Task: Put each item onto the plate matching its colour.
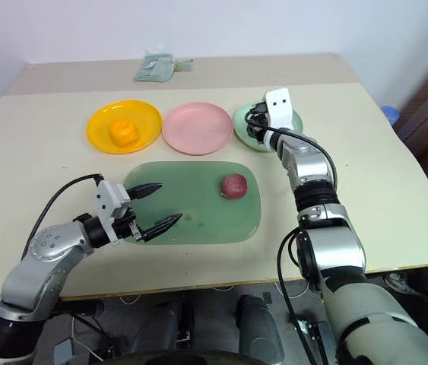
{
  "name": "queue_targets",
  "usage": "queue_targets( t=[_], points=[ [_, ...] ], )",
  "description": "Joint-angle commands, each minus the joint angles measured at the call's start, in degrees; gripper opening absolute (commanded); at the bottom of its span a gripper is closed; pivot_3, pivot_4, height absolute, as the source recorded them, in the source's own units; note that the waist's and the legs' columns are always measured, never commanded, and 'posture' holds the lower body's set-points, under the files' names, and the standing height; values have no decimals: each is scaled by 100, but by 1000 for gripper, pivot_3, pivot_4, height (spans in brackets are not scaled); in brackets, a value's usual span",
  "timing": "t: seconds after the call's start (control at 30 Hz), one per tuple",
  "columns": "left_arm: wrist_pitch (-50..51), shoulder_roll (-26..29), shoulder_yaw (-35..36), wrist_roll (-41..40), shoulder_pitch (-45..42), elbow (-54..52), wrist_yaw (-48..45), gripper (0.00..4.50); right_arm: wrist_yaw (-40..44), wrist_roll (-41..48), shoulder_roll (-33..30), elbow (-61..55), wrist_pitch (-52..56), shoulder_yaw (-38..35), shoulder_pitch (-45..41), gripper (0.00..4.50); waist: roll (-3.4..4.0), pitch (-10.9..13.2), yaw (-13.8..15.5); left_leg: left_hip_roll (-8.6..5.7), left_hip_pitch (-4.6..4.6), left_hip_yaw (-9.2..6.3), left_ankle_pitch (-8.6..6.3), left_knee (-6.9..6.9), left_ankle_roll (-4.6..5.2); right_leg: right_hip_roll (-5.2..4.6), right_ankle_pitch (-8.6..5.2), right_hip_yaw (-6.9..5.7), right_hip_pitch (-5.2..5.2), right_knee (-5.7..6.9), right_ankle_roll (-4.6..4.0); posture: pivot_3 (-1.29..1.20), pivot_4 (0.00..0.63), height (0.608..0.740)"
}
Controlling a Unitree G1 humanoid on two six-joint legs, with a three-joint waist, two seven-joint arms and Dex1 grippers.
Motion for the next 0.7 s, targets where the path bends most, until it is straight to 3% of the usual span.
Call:
queue_targets(
  t=[0.03, 0.13, 0.23, 0.33, 0.57, 0.7],
  points=[
    [60, -5, 19, -121, -54, -277, 31, 4500, -34, -4, -17, 423, -383, -198, -366, 2212, 1, 1, -5, 0, 0, 0, 0, 0, 0, 0, 0, 0, 0, 0, 0, 0, 150, 740],
    [26, 4, 57, -131, 6, -258, -11, 4500, -13, 53, -16, 599, -563, -304, -446, 3098, 3, 2, -7, 0, 0, 0, 0, -1, 0, 0, 0, 0, 0, -1, 0, 0, 150, 740],
    [-59, 18, 90, -123, 98, -209, -60, 4500, 85, 3, -39, 315, -793, -279, -339, 4462, 4, 2, -7, 1, 0, -1, 0, -1, 0, 0, 1, 0, 0, -1, 1, 0, 150, 740],
    [-120, 30, 123, -122, 187, -199, -83, 4500, 483, -46, -131, -556, -951, -92, 102, 4462, 10, 6, -6, 3, 0, -2, 0, -2, 0, 0, 1, 0, -1, -1, 1, 0, 150, 740],
    [-216, 117, 161, -97, 315, -119, -197, 4500, 2833, 915, -861, -4298, 97, 544, 2142, 4462, 10, 6, 39, 5, -1, -9, -3, -5, 5, -7, 1, 0, 2, -6, 4, 0, 150, 740],
    [-319, 222, 301, -166, 284, 78, -373, 4500, 3148, 958, -1260, -5201, 555, 782, 2858, 4462, 9, 5, 34, 6, 3, -7, -2, 2, 4, -9, -9, 0, 3, -5, -14, 0, 150, 740]
  ],
)
